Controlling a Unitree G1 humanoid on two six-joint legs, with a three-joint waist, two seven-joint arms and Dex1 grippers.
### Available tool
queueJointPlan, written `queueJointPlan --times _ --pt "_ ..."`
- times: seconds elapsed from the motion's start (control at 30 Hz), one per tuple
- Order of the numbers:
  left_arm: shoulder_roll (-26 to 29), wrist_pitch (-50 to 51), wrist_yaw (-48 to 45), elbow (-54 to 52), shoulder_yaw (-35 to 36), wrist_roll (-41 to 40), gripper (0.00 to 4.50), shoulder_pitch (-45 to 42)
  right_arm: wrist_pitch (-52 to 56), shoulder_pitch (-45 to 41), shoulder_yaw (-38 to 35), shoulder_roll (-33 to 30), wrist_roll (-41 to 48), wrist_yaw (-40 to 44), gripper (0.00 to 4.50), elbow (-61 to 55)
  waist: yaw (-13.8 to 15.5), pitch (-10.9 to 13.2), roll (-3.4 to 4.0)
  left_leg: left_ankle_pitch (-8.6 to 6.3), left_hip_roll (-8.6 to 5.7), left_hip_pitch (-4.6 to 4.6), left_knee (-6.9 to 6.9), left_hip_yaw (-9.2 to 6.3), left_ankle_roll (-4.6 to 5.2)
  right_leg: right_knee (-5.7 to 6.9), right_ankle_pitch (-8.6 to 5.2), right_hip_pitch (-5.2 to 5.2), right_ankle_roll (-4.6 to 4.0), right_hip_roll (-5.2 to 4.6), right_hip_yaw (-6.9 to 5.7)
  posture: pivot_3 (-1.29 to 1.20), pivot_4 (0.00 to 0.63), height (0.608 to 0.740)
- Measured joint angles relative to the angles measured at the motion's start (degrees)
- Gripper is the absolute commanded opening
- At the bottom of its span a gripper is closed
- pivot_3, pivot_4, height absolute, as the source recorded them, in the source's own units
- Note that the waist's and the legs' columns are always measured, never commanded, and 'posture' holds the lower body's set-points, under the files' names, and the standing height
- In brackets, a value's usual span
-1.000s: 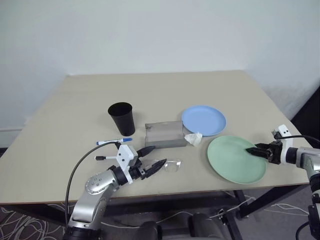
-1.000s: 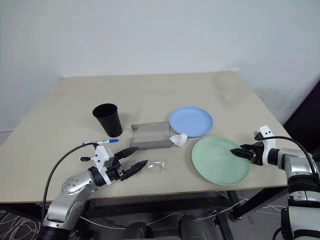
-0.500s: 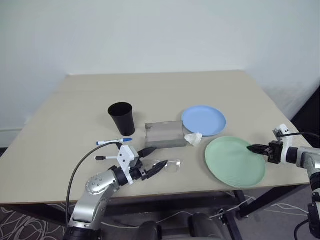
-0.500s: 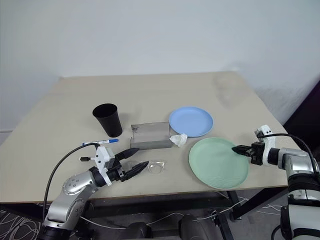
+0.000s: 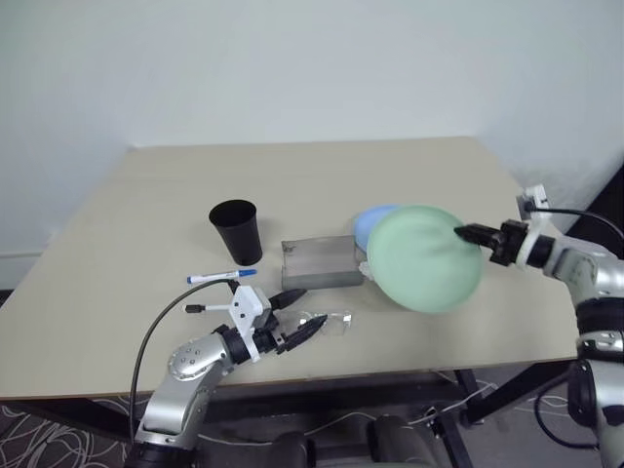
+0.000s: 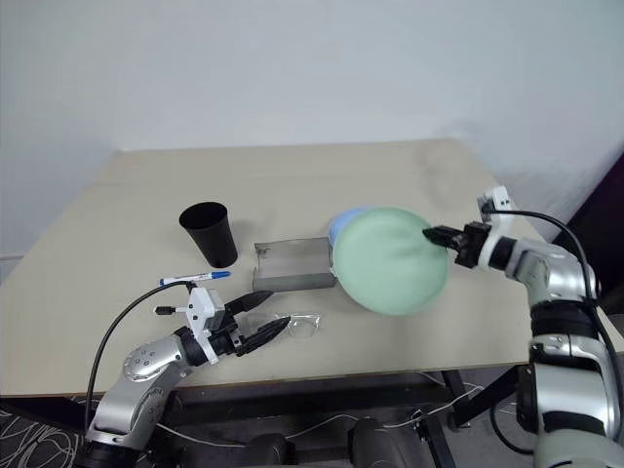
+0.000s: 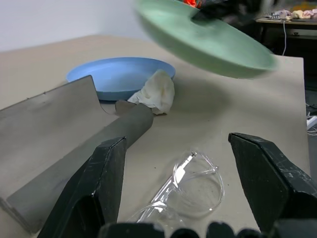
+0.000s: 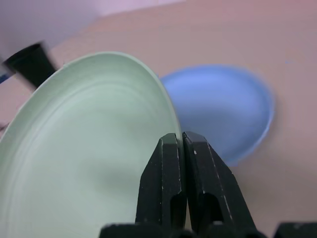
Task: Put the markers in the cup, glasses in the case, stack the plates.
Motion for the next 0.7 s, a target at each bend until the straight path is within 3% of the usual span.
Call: queueJointPlan --times 0.2,0.47,0.57,0.7 --pt "-0.24 -0.37 -0.12 0.95 0.04 -0.02 3.48 -0.86 -1.54 -13.18 -1.78 4.77 -2.04 -14.25 0.02 15.53 0.03 0.00 0.03 0.00 -0.08 -0.07 -0.15 -0.07 0.01 -0.04 0.01 -0.03 0.00 0.00 0.04 0.00 0.000 0.737" --pt "-0.28 -0.76 0.07 1.30 0.05 0.14 3.48 -1.36 -11.85 -21.05 -3.93 10.25 -5.16 -29.43 0.02 30.40 -0.25 -0.03 0.07 0.00 -0.13 -0.06 -0.54 -0.13 0.02 -0.07 0.09 -0.12 0.12 0.01 0.09 0.00 0.000 0.737" --pt "-0.27 -0.82 0.37 1.28 0.06 0.20 3.48 -1.24 -14.94 -21.10 -3.91 11.76 -6.86 -31.77 0.73 33.27 -0.33 -0.03 0.07 0.01 -0.14 -0.06 -0.54 -0.12 0.03 -0.08 0.09 -0.12 0.13 0.00 0.12 0.00 0.000 0.737" --pt "-0.21 -0.89 0.92 0.84 0.07 0.21 3.48 0.00 -17.65 -21.10 -4.32 12.22 -7.35 -32.97 2.12 34.90 -0.39 -0.03 0.08 0.01 -0.15 -0.04 -0.53 -0.11 0.04 -0.07 0.09 -0.10 0.13 0.00 0.17 0.00 0.000 0.737"
